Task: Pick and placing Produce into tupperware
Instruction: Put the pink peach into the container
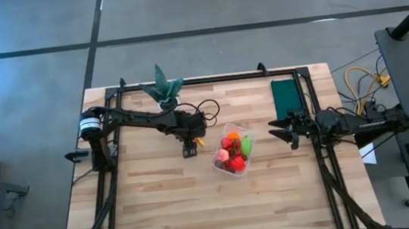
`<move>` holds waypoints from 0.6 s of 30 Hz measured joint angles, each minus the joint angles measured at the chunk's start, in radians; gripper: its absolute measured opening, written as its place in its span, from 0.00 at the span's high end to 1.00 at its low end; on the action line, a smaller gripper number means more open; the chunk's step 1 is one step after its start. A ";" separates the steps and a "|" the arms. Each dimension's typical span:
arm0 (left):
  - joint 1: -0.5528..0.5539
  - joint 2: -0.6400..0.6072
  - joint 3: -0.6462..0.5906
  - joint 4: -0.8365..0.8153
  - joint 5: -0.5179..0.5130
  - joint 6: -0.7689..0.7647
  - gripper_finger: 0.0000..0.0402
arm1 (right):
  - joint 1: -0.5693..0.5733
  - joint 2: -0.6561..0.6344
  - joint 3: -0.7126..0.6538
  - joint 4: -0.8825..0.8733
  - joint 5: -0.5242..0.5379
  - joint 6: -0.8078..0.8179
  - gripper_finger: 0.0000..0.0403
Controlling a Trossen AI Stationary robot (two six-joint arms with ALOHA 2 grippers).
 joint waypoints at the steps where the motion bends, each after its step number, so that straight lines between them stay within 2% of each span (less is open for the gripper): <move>1: 0.000 0.005 0.000 0.001 0.000 0.000 0.49 | 0.000 0.000 0.000 0.000 0.000 0.000 0.44; 8: -0.001 0.011 0.000 0.004 0.003 -0.001 0.51 | 0.000 0.000 0.000 0.000 0.000 0.000 0.44; 18: -0.001 0.011 0.000 0.003 0.002 0.001 0.70 | 0.000 0.000 0.000 0.000 0.000 0.000 0.44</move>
